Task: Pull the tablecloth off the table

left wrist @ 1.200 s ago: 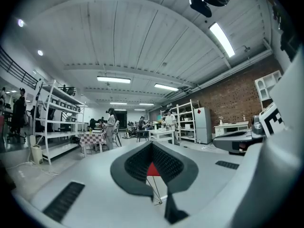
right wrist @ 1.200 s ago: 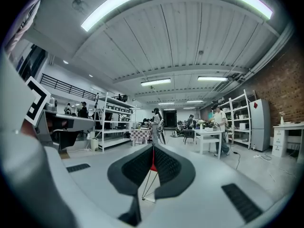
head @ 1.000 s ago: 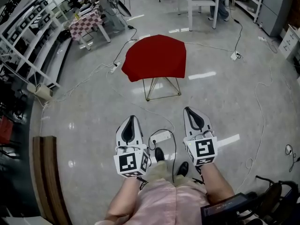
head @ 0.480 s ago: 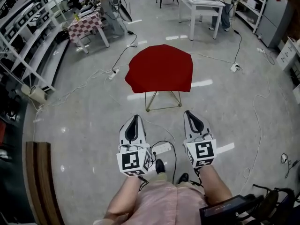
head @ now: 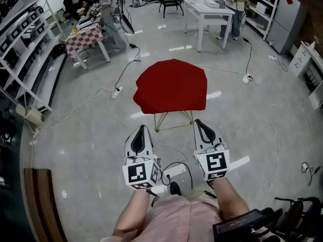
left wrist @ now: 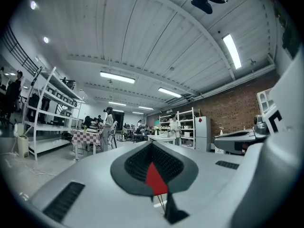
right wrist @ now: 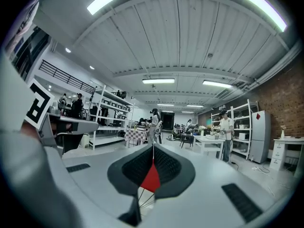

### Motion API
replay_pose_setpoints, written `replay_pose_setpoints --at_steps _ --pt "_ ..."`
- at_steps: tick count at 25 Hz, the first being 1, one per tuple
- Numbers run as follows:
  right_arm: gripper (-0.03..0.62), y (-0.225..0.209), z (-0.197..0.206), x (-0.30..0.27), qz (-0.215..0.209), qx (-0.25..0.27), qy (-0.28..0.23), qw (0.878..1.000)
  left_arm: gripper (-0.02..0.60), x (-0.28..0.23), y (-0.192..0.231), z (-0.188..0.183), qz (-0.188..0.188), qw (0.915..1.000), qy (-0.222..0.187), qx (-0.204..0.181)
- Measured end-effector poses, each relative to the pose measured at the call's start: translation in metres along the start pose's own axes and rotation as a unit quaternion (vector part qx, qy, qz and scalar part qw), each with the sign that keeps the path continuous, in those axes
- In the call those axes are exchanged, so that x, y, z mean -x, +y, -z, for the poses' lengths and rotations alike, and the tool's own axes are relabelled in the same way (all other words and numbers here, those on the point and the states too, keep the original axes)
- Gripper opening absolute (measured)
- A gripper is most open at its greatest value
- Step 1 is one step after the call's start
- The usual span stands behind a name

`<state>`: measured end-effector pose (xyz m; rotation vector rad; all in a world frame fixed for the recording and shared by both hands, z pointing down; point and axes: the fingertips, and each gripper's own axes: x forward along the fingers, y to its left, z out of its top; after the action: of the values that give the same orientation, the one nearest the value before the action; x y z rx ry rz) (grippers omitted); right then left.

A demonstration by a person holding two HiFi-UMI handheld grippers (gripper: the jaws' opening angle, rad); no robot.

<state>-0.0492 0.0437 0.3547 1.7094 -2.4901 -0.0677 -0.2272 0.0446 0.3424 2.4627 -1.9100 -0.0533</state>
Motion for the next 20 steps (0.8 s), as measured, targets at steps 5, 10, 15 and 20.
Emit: replay_pose_setpoints --at_steps 5,10,15,20 --pt "0.02 -0.005 0.009 -0.014 0.015 -0.005 0.007 1.0 0.025 -0.014 0.007 0.016 0.015 0.9998 0.014 -0.001" --pt "0.02 -0.013 0.018 -0.032 0.018 -0.012 0.02 1.0 0.025 -0.035 0.01 0.024 0.019 0.9994 0.029 -0.004" --pt "0.02 -0.031 0.028 -0.056 0.016 -0.017 0.025 0.999 0.025 -0.065 0.009 0.035 0.02 0.999 0.04 -0.005" --pt "0.02 -0.06 0.047 -0.086 0.012 -0.032 0.039 0.999 0.025 -0.106 0.001 0.048 0.021 0.9982 0.055 -0.012"
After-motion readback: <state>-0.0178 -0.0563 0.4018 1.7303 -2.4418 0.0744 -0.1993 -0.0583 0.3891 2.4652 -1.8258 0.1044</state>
